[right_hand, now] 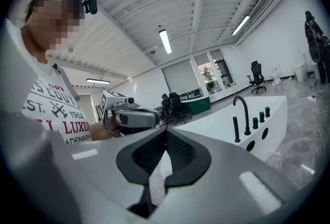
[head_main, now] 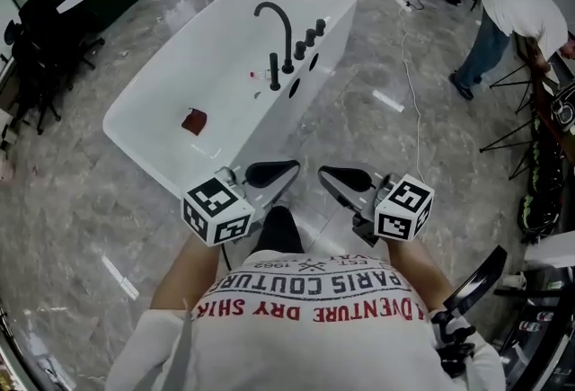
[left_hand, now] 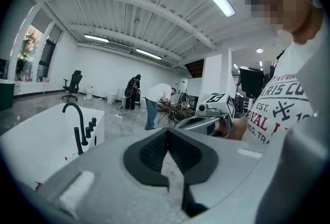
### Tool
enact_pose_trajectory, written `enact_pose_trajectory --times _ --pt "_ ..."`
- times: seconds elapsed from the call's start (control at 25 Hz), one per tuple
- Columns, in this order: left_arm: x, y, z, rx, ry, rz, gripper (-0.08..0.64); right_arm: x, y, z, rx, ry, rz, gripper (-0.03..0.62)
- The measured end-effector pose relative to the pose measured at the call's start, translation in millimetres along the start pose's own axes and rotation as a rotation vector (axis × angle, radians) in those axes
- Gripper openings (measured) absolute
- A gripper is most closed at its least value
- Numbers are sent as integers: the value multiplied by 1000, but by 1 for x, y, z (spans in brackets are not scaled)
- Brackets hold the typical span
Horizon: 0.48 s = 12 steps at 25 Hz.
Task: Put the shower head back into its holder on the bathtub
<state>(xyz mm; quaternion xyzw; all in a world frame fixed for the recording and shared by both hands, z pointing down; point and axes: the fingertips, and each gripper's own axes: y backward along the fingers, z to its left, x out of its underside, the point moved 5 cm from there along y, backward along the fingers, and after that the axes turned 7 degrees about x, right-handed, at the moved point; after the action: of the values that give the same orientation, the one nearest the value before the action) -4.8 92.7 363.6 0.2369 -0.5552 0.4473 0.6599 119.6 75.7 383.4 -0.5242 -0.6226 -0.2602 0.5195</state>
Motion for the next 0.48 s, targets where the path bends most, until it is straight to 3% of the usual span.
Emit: enact_pose_trajectory --times 0.28,0.48 --pt "-7 27 -73 -16 -19 3 3 0 41 70 -11 53 -18 3" --pt "5 42 -105 -11 -5 24 3 16 56 99 4 -37 -40 3"
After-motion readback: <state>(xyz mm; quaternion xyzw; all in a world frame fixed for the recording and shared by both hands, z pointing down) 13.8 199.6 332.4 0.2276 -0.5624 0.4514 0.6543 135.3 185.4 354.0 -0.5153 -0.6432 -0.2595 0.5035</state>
